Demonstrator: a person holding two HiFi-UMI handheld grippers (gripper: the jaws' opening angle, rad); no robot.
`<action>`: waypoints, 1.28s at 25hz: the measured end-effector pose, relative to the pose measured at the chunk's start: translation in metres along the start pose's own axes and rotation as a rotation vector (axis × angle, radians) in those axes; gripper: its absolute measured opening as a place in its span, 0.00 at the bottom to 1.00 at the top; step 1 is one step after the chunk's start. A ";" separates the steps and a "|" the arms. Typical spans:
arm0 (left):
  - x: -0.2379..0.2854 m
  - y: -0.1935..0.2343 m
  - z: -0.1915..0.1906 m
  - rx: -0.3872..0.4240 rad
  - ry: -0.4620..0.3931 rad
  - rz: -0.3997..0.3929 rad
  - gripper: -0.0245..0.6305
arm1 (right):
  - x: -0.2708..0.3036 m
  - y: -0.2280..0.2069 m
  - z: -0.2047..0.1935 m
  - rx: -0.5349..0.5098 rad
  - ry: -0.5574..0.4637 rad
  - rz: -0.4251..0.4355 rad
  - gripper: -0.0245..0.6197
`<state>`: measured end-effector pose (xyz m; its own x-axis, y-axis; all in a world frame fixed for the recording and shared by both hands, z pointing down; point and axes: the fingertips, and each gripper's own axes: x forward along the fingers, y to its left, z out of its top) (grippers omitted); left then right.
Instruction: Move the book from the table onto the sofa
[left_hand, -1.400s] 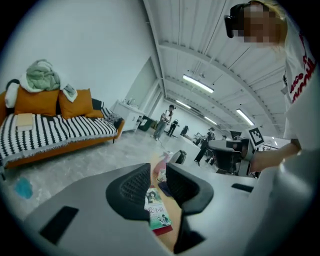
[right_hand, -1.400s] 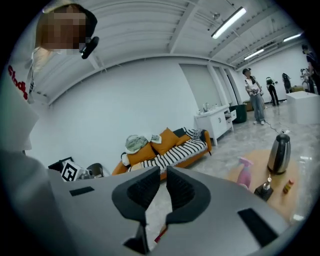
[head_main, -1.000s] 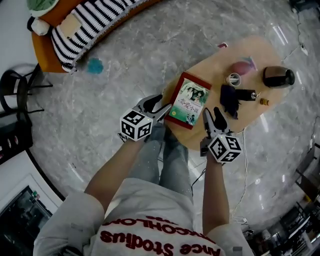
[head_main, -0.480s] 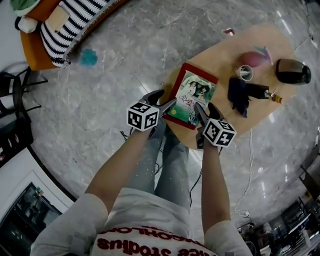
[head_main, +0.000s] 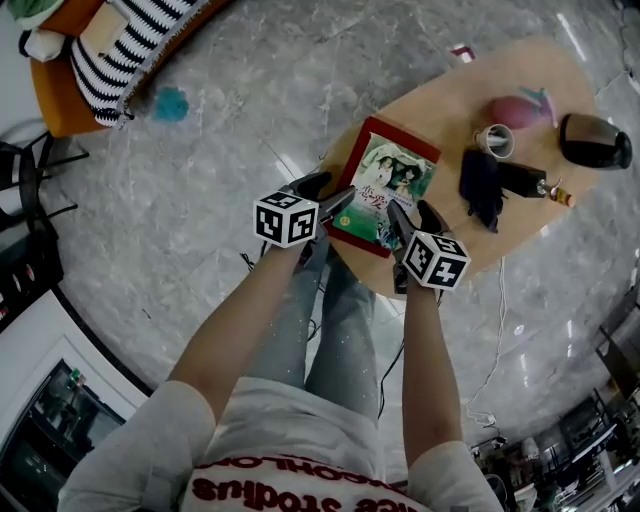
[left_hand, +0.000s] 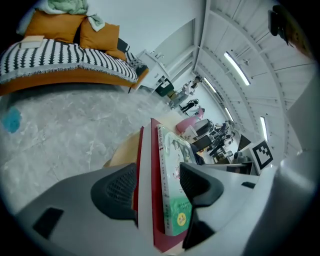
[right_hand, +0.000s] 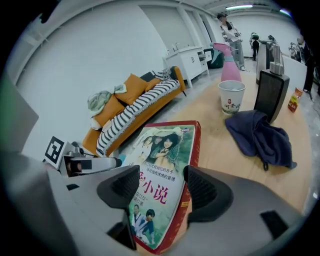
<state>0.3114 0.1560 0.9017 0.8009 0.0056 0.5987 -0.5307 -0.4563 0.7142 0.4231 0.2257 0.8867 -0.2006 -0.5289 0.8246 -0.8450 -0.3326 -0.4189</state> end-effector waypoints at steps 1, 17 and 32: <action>0.001 0.002 -0.002 -0.002 0.008 -0.003 0.43 | 0.001 0.003 0.000 -0.006 0.001 0.008 0.49; -0.004 0.019 -0.017 -0.127 0.057 -0.104 0.35 | 0.040 0.056 -0.009 -0.143 0.087 0.153 0.49; -0.044 -0.040 0.015 0.005 0.030 -0.184 0.15 | 0.023 0.074 -0.009 -0.113 0.058 0.232 0.49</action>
<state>0.3019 0.1607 0.8414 0.8759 0.1159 0.4684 -0.3743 -0.4493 0.8112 0.3510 0.1960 0.8783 -0.4211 -0.5341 0.7331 -0.8223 -0.1163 -0.5571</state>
